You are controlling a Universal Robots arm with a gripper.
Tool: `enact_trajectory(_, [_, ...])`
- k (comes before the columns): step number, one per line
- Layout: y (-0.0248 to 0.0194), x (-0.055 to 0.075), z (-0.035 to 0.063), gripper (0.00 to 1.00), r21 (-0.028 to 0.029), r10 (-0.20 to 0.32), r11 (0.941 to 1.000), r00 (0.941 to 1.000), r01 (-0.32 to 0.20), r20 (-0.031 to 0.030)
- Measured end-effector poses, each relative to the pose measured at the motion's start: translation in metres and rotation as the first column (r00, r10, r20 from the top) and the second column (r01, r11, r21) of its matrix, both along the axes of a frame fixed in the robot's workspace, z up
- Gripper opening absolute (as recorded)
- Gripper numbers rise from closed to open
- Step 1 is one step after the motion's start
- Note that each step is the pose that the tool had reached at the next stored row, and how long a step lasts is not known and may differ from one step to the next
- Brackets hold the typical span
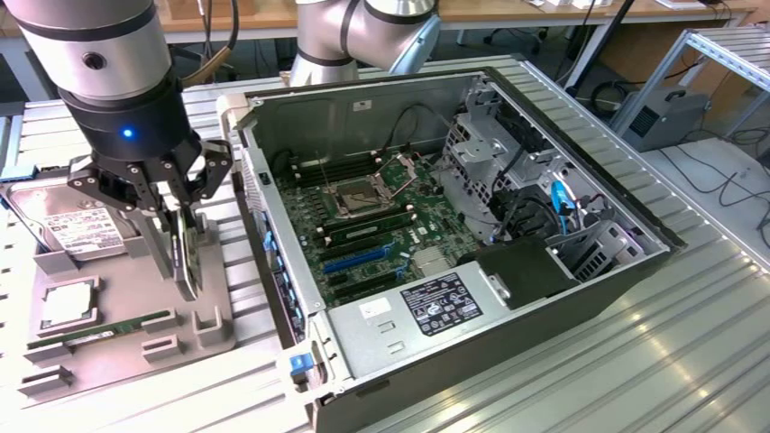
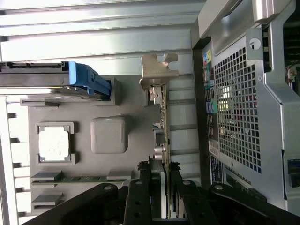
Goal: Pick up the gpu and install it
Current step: 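Pick up the gpu and move the gpu toward the slot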
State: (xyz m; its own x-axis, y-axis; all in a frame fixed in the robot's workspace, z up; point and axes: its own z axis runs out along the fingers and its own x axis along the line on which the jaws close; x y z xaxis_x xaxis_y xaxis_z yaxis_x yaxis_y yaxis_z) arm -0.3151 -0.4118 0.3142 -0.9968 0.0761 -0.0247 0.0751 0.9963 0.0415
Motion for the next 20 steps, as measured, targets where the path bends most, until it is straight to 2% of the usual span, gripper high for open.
enact_trajectory(19, [0.0,0.0,0.0064,0.27,0.0,0.0,1.0,1.0,0.0,0.0])
enact_trajectory(20, [0.0,0.0,0.0091,0.27,0.0,0.0,1.0,1.0,0.0,-0.0001])
